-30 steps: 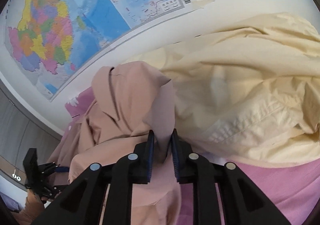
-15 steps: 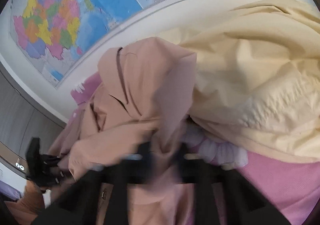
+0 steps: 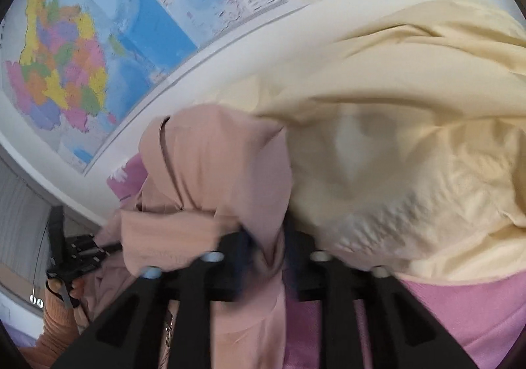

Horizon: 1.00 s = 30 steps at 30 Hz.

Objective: Fold large clothes

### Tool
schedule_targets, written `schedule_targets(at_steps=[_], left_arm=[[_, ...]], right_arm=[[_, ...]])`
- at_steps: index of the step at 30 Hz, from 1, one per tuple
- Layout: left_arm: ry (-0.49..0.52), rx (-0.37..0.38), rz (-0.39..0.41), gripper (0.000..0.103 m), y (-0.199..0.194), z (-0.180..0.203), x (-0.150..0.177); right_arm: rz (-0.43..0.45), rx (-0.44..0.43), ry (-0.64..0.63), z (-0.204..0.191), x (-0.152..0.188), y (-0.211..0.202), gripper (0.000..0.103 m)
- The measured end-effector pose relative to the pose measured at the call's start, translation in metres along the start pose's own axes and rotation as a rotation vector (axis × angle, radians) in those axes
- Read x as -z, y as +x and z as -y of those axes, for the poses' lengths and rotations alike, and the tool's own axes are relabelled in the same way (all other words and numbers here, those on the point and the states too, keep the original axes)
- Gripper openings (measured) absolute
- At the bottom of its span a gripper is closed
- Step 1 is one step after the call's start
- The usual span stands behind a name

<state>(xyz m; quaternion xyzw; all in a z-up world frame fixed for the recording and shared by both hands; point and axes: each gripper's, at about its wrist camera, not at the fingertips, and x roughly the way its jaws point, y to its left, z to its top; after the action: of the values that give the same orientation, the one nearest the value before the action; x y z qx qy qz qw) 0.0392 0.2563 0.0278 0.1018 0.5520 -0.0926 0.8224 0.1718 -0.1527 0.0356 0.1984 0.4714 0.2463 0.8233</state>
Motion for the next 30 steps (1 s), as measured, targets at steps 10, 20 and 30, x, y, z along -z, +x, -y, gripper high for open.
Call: schedule_targets(at_steps=[10, 20, 30], left_arm=[[-0.092, 0.016, 0.011, 0.051, -0.014, -0.023, 0.018], [-0.192, -0.007, 0.26, 0.071, -0.121, -0.056, 0.079], [-0.223, 0.004, 0.161, 0.075, -0.134, -0.045, 0.193]], right_arm=[[-0.005, -0.061, -0.411, -0.116, 0.044, -0.008, 0.052], [-0.254, 0.056, -0.36, -0.11, 0.058, 0.104, 0.035], [-0.184, -0.112, -0.418, -0.167, 0.077, 0.053, 0.06]])
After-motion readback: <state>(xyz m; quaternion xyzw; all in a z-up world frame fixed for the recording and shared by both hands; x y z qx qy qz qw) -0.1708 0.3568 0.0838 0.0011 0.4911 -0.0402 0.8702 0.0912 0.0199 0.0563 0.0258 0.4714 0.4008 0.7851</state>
